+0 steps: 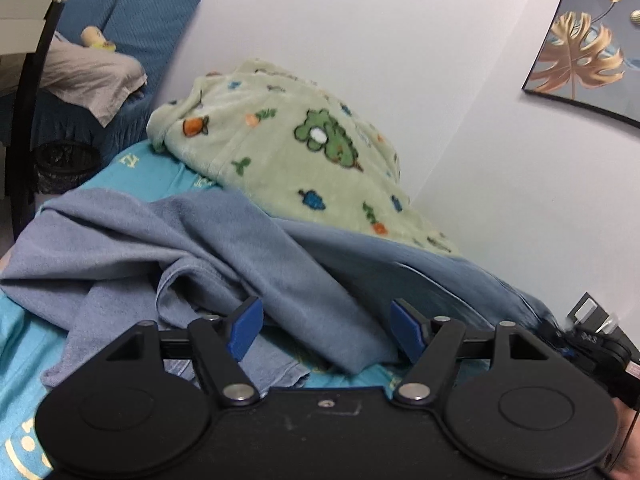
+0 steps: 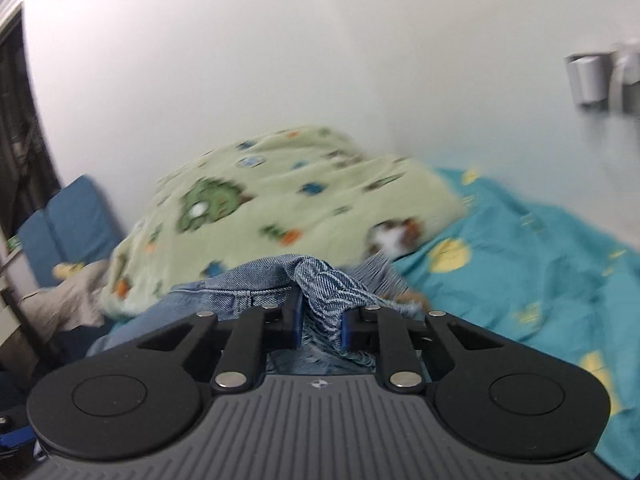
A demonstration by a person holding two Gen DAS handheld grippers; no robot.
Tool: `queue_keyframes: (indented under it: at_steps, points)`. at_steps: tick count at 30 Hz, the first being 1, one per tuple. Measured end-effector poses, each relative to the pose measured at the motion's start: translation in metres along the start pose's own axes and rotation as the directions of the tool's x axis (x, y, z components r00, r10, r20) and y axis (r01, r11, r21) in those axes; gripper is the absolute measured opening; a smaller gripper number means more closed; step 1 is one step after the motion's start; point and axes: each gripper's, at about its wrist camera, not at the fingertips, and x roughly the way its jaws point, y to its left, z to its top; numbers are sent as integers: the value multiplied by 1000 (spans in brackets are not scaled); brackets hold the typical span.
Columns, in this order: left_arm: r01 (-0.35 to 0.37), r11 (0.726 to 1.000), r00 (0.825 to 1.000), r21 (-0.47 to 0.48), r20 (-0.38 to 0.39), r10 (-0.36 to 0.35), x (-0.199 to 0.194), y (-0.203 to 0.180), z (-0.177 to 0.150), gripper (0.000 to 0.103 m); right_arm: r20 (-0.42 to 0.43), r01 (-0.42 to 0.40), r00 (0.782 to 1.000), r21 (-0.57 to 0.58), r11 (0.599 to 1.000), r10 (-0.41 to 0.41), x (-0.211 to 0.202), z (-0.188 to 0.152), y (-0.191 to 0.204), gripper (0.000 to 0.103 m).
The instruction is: Fold clothes
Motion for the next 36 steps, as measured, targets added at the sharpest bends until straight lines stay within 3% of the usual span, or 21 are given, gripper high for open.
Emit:
queue_keyframes:
  at_steps: [2, 5, 7, 10, 13, 18, 21, 22, 24, 26, 28, 33, 36]
  points:
    - [7, 1000, 1000, 2, 1, -7, -1, -2, 1, 67, -41, 44, 998, 31, 999, -43, 0, 2, -23, 17]
    - [21, 1000, 1000, -12, -11, -21, 0, -4, 1, 67, -173, 96, 982, 76, 992, -81, 10, -10, -55, 18]
    - [23, 1000, 1000, -1, -15, -23, -3, -5, 1, 67, -245, 109, 967, 136, 985, -73, 15, -19, -67, 19]
    - [27, 1000, 999, 16, -22, -26, -8, -7, 1, 67, -278, 90, 960, 180, 980, -37, 8, -25, -65, 26]
    - [33, 999, 999, 15, -27, -33, -16, -7, 1, 67, -238, 117, 967, 108, 987, -88, -17, -19, -43, 46]
    - [11, 1000, 999, -23, 38, -10, -34, -3, 5, 68, -105, 124, 986, -46, 991, -128, -47, -6, -1, 50]
    - [-39, 999, 997, -34, 71, 41, -38, 2, 11, 68, -7, 51, 999, -134, 990, -52, -50, 1, 32, 56]
    - [-49, 998, 996, -42, 70, 52, -37, 5, 13, 68, 15, 14, 1000, -163, 987, -12, -47, 1, 43, 63]
    - [-71, 996, 996, -55, 54, 73, -30, 10, 14, 68, 0, -96, 995, -191, 977, 98, -26, -5, 60, 69]
    - [-92, 994, 995, -53, 40, 94, -21, 14, 15, 68, -72, -205, 978, -152, 967, 196, 5, -16, 73, 71]
    - [-111, 993, 993, -31, 31, 112, -12, 14, 13, 68, -176, -288, 947, -95, 953, 268, 42, -33, 85, 71]
    - [-98, 994, 995, -39, -6, 98, 16, 18, 9, 67, -288, -340, 919, -238, 910, 268, 102, -64, 107, 75]
    - [-101, 995, 995, -14, -23, 100, 30, 19, 7, 67, -344, -393, 883, -171, 903, 319, 128, -70, 102, 75]
